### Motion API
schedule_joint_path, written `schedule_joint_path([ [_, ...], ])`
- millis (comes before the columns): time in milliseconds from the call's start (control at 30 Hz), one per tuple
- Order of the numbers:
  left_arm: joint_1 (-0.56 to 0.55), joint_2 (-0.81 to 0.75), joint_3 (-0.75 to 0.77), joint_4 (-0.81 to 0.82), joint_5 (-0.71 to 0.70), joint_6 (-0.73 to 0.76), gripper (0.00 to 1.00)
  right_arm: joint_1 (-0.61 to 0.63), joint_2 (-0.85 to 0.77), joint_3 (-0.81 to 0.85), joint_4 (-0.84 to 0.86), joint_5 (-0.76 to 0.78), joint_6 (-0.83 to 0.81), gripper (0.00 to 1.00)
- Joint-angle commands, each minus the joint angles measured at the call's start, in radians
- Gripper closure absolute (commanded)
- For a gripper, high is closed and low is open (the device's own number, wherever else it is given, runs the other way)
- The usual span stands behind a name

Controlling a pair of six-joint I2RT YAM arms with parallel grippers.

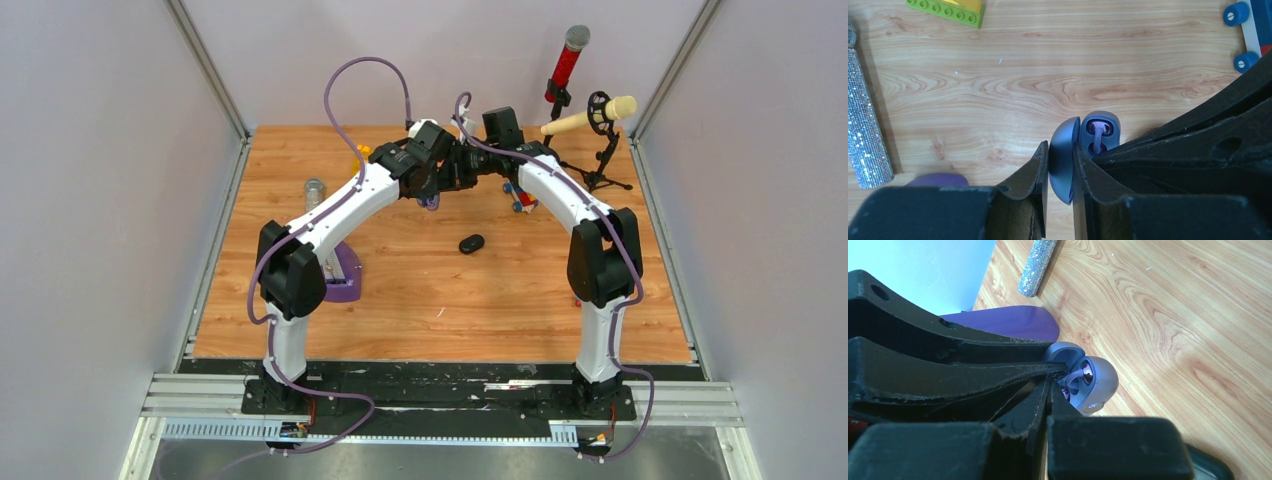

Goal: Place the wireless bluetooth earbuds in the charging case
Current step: Place the earbud in the charging case.

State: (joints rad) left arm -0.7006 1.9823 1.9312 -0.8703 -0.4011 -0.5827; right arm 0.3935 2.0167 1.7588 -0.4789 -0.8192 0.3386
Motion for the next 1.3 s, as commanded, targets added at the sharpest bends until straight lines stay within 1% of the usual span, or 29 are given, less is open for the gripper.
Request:
schedule_joint_path([
  [0, -0.023, -0.025, 0.032, 0.050, 0.032, 0.000, 1.00, 0.011, 0.013, 0.018, 0.005, 0.018, -0.022, 1.00],
  [433, -0.023, -0.019, 0.043, 0.040, 0.020, -0.004, 1.00, 0.031, 0.006, 0.005, -0.041, 0.023, -0.074, 1.00],
  [633, -0.023, -0.020, 0.050, 0.033, 0.014, -0.006, 1.00, 0.049, -0.020, -0.001, -0.093, 0.090, -0.155, 1.00],
  [767, -0.023, -0.019, 0.057, 0.029, 0.014, -0.006, 1.00, 0.058, -0.037, -0.012, -0.095, 0.130, -0.180, 1.00],
  [867, -0.023, -0.019, 0.057, 0.029, 0.017, -0.006, 1.00, 0.057, -0.049, 0.010, -0.091, 0.186, -0.206, 1.00],
  [933, -0.023, -0.018, 0.055, 0.030, 0.018, -0.006, 1.00, 0.052, -0.058, 0.035, -0.091, 0.187, -0.211, 1.00],
  [1067, -0.023, -0.018, 0.052, 0.032, 0.018, -0.005, 1.00, 0.036, -0.083, 0.080, -0.093, 0.168, -0.215, 0.97],
  [1200, -0.023, -0.017, 0.054, 0.030, 0.020, -0.006, 1.00, 0.021, -0.108, 0.097, -0.092, 0.158, -0.205, 0.91],
  [1267, -0.023, -0.016, 0.054, 0.030, 0.021, -0.005, 1.00, 0.009, -0.111, 0.100, -0.093, 0.131, -0.184, 0.90],
])
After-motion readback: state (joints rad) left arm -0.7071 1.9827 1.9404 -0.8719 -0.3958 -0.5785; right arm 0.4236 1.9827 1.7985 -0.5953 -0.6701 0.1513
